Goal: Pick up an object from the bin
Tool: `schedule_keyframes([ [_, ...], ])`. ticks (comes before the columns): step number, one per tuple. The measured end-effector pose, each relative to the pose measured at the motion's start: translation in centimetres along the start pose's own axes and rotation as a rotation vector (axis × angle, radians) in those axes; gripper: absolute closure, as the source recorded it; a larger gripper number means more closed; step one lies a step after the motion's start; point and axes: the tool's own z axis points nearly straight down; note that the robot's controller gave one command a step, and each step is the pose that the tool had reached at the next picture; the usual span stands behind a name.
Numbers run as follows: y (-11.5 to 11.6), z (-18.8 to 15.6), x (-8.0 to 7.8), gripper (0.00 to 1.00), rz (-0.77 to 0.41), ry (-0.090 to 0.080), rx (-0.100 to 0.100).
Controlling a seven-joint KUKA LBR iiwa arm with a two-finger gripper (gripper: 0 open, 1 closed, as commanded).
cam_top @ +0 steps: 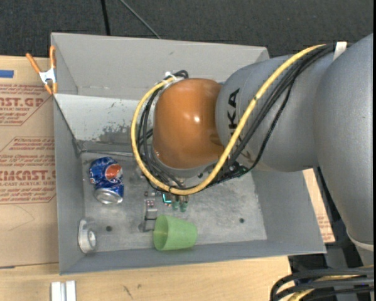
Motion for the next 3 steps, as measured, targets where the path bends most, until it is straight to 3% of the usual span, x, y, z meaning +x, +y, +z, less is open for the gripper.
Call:
schedule_keyframes([
  [1, 3.1, 9.2, -3.1, 0.0, -0.103, -0.003, 0.0],
  [2, 7.2, 9.2, -7.8, 0.0, -0.085, -0.009, 0.0],
  [3, 6.8, 10.3, -9.5, 0.0, -0.045, -0.009, -0.003],
])
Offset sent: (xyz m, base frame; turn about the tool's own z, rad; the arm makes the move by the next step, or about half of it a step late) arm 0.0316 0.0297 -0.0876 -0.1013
